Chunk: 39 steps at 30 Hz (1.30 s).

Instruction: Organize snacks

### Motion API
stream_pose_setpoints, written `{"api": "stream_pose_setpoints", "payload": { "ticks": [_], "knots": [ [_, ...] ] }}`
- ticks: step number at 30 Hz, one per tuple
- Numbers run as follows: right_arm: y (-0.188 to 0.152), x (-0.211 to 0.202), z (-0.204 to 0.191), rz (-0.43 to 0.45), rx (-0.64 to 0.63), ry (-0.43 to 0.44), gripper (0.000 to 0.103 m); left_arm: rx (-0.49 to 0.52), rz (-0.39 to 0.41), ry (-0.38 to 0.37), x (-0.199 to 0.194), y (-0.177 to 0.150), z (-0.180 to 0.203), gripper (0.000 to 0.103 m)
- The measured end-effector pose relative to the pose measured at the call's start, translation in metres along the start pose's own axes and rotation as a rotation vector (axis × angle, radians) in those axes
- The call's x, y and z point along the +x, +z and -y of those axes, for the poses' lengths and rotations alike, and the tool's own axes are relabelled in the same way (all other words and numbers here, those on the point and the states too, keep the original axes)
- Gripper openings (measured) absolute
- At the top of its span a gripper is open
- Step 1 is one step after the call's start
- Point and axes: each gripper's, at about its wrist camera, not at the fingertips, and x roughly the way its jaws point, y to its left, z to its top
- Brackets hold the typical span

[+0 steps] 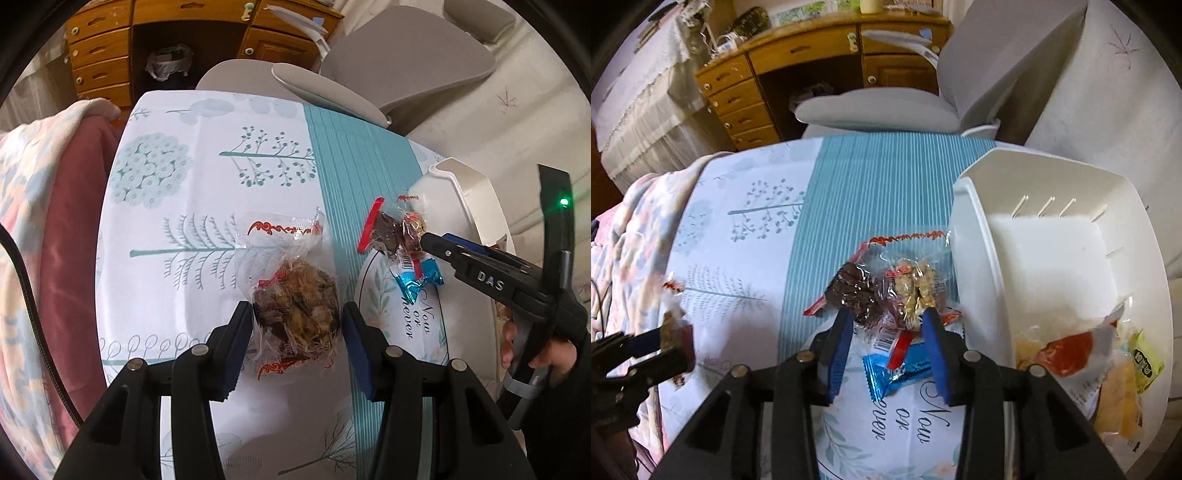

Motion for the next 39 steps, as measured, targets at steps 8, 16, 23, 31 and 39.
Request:
{"api": "stream_pose_setpoints", "payload": {
  "ticks": [8,16,23,31,39],
  "knots": [
    [0.009,0.019,-0.009,-0.055,-0.022,-0.136,0.043,-0.001,0.008,-0.003,-0.004,-0.001,0.001,0.048],
    [0.011,0.038,-0.029,-0.111,-0.15,-0.269,0.051,0.014,0.009,-0.012,-0.005,0.002,0.008,0.048],
    [0.014,0.042,-0.033,-0.108,-0.162,-0.291,0.053,0.015,0.008,-0.016,-0.006,0.002,0.008,0.048],
    [0.015,0.039,-0.032,-0.102,-0.157,-0.288,0.048,0.018,0.009,-0.016,-0.009,0.001,0.008,0.048],
    [0.016,0.035,-0.021,-0.087,-0.119,-0.236,0.019,0.024,0.024,-0.014,-0.021,-0.004,0.008,0.048]
  ]
}}
